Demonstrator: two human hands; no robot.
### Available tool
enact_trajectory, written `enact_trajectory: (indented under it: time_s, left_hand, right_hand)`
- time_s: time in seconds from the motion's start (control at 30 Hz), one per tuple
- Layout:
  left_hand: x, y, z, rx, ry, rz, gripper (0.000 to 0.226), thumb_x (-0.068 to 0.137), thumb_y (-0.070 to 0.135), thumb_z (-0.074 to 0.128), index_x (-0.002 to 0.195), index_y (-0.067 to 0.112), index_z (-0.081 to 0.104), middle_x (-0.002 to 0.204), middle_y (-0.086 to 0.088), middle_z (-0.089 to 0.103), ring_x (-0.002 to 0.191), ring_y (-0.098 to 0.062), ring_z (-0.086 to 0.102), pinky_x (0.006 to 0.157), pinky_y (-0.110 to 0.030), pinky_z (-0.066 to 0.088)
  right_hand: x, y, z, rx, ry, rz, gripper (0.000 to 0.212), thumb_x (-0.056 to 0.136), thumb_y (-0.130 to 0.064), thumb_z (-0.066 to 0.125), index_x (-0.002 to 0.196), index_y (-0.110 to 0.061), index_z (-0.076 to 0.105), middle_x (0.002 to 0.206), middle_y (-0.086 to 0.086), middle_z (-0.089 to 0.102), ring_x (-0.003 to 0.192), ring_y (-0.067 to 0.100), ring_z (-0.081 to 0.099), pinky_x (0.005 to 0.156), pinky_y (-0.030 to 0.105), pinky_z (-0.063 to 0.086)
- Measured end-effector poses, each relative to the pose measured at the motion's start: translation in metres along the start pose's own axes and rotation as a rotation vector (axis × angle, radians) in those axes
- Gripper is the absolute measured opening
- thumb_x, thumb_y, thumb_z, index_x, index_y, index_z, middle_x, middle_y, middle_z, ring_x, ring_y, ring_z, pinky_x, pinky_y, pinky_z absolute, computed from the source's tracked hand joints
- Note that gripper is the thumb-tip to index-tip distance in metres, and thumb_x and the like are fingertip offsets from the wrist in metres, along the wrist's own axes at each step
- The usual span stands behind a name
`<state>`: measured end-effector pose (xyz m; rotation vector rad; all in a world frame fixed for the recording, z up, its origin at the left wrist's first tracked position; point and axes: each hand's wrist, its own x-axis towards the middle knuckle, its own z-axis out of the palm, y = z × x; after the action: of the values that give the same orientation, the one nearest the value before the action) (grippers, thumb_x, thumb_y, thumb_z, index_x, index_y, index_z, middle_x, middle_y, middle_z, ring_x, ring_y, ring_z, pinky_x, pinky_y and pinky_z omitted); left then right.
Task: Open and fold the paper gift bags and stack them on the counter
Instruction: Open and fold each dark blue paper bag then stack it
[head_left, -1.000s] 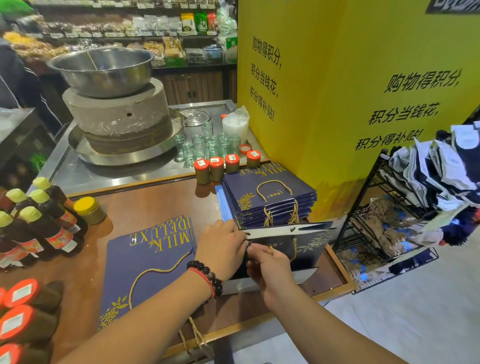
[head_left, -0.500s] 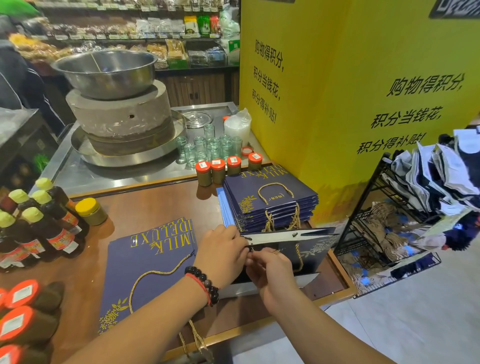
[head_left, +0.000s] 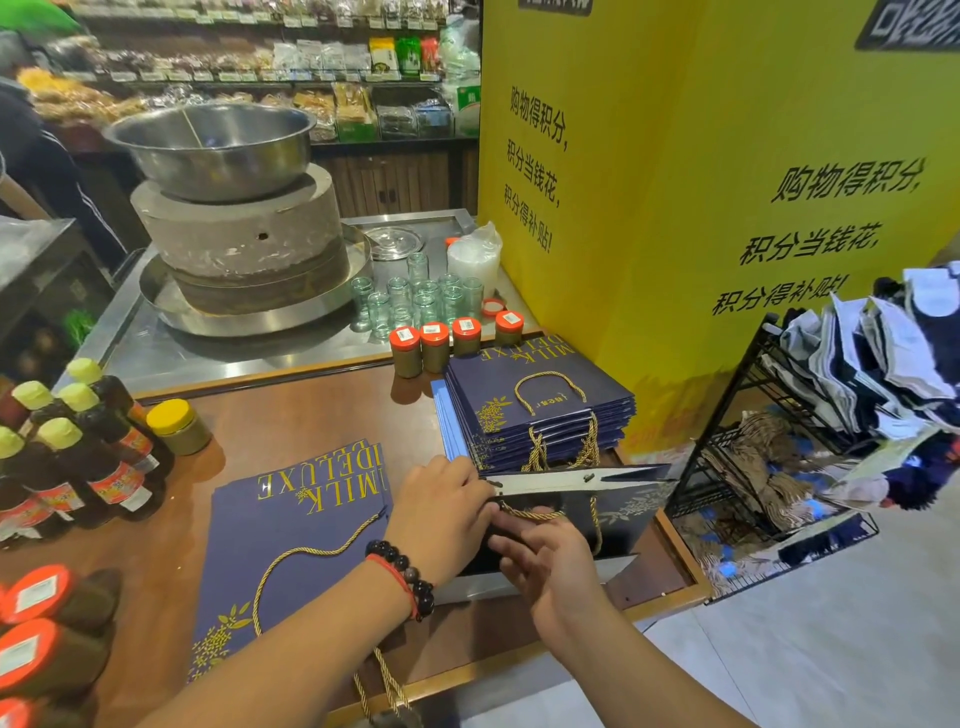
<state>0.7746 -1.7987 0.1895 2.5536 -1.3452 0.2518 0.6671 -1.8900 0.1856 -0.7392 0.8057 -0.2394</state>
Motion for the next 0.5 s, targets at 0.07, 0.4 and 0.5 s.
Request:
enact_trajectory:
  time_s: [0.07, 0.4, 0.5]
  left_hand:
    - [0.000, 0.001, -0.001, 0.002, -0.007, -0.005, 0.022, 0.093, 0.039, 0.053, 0.091, 0.026, 0.070, 0.089, 0.005, 0.056, 0.084, -0.019, 0.051, 0.070, -0.033, 0.034]
    - [0.001, 0.013, -0.010, 0.043, -0.092, -0.093, 0.034, 0.094, 0.049, 0.043, 0.109, 0.026, 0.064, 0.107, 0.006, 0.051, 0.105, -0.019, 0.044, 0.080, -0.033, 0.028]
    - [0.000, 0.013, -0.010, 0.054, -0.088, -0.091, 0.034, 0.097, 0.048, 0.042, 0.111, 0.027, 0.063, 0.109, 0.007, 0.051, 0.107, -0.019, 0.044, 0.082, -0.033, 0.028]
  right_hand:
    - [-0.003, -0.002, -0.002, -0.005, -0.043, 0.021, 0.027, 0.093, 0.007, 0.036, 0.115, -0.006, 0.046, 0.098, 0.016, 0.074, 0.069, 0.024, 0.069, 0.060, 0.029, 0.049]
    - [0.001, -0.005, -0.001, -0.325, -0.026, -0.001, 0.034, 0.090, 0.017, 0.040, 0.108, -0.008, 0.054, 0.092, 0.003, 0.076, 0.075, 0.023, 0.074, 0.061, 0.029, 0.050]
    - [-0.002, -0.004, -0.007, -0.391, 0.008, -0.035, 0.025, 0.093, 0.011, 0.043, 0.104, -0.006, 0.057, 0.095, 0.008, 0.074, 0.068, 0.021, 0.070, 0.061, 0.029, 0.050]
